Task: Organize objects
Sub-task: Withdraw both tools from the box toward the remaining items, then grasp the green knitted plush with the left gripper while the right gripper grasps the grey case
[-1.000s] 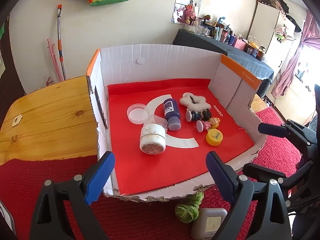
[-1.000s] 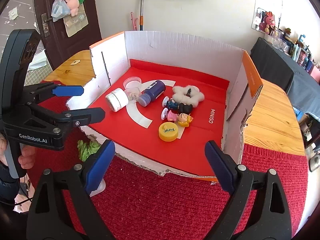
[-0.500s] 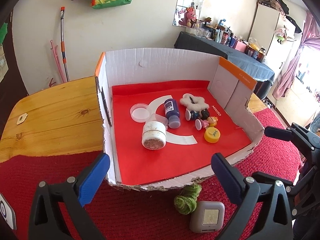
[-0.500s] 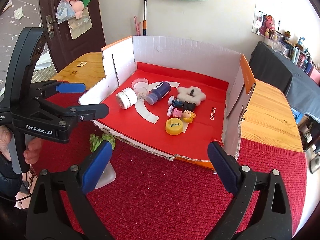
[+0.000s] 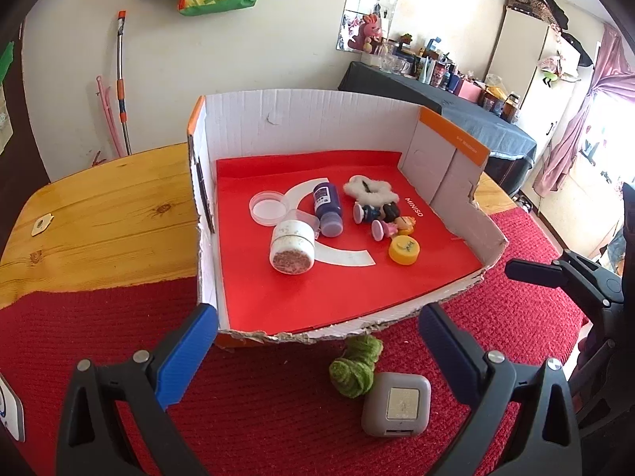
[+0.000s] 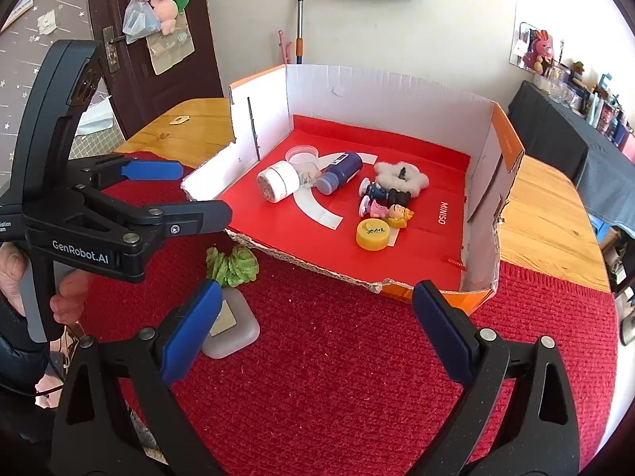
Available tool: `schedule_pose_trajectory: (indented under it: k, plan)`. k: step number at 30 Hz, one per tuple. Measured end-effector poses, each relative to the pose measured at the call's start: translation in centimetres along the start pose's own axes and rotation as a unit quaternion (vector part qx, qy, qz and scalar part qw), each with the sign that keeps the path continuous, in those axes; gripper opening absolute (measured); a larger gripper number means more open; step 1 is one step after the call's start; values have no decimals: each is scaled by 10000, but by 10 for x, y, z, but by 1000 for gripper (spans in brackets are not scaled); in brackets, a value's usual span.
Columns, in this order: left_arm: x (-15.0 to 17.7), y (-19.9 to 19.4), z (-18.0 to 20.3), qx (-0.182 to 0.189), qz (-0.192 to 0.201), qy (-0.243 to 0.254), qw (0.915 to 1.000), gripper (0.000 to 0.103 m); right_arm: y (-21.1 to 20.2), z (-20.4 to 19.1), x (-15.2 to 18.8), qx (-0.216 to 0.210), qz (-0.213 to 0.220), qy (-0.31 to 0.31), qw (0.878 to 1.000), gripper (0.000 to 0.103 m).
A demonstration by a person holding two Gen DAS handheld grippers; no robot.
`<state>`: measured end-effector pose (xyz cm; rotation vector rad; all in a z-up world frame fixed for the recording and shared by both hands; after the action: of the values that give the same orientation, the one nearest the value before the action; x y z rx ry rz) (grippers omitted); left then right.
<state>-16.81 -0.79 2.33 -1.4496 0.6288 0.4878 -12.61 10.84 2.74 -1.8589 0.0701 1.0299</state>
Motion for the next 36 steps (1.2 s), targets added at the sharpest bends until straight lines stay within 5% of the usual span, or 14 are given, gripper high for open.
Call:
schedule_pose_trajectory:
  k: [23,36]
  plan:
    - [31,36,3,34,-443,-136,9989,103,34,-29,32,-325,-377,-74,9987,98]
    - [33,45,-5,24,-523,-237,9984,103,64,-42,38,-46,-616,-381,9974,98]
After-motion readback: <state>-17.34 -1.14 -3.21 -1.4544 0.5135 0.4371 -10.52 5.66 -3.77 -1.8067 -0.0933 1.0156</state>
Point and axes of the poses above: each gripper's, at about its wrist camera, not at the fingertips, and y roughly the way its jaws point, z to its right, x to its underside, the point moved 7 cm from there along y, roughly the way its jaws point, and after that the axes turned 10 degrees about -x, right-handed, at the moved point
